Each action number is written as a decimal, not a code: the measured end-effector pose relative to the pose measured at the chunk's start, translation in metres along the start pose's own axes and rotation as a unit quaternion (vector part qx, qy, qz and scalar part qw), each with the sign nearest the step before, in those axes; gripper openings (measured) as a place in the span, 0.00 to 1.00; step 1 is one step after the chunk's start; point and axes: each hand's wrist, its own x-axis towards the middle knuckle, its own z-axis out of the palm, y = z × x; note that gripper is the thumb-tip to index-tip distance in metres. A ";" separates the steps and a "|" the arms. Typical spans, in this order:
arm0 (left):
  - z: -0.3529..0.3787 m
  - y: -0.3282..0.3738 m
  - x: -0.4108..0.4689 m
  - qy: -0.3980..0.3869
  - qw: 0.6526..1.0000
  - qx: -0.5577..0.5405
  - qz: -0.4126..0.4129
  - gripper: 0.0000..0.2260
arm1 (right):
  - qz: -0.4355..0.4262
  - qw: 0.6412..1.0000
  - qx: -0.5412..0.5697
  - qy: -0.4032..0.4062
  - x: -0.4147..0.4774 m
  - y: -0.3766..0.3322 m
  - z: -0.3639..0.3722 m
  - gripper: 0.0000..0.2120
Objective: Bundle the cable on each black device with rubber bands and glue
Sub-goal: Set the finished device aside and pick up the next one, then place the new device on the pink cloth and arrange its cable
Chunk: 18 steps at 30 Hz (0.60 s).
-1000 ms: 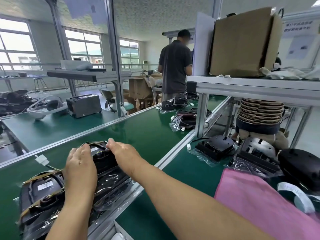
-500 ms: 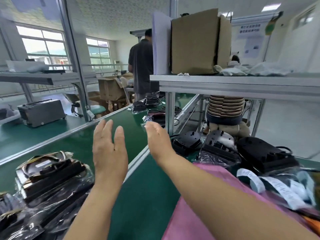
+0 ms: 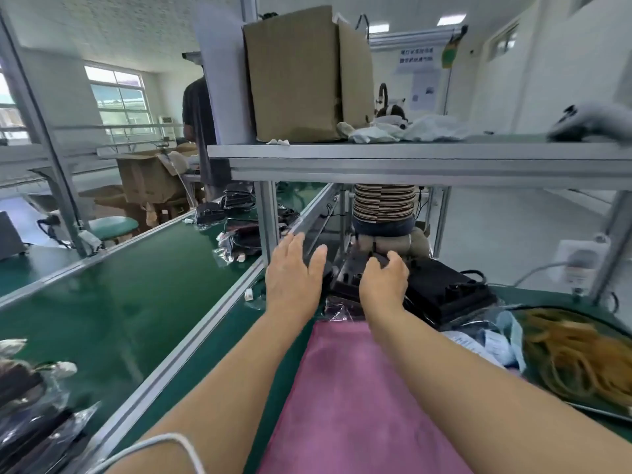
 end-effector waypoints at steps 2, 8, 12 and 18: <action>0.018 0.001 0.007 -0.029 1.000 0.011 0.000 0.28 | 0.010 1.000 -0.005 0.000 0.007 0.010 -0.005 0.24; 0.058 -0.007 0.025 -0.121 0.990 -0.031 -0.070 0.32 | 0.038 0.998 -0.035 -0.039 0.027 0.033 -0.011 0.12; 0.075 -0.011 0.030 -0.175 0.966 -0.093 -0.166 0.36 | 0.096 0.990 -0.074 -0.065 0.035 0.040 -0.013 0.24; 0.093 -0.008 0.031 -0.247 0.930 -0.142 -0.232 0.27 | 0.118 0.983 -0.094 -0.101 0.040 0.040 -0.009 0.23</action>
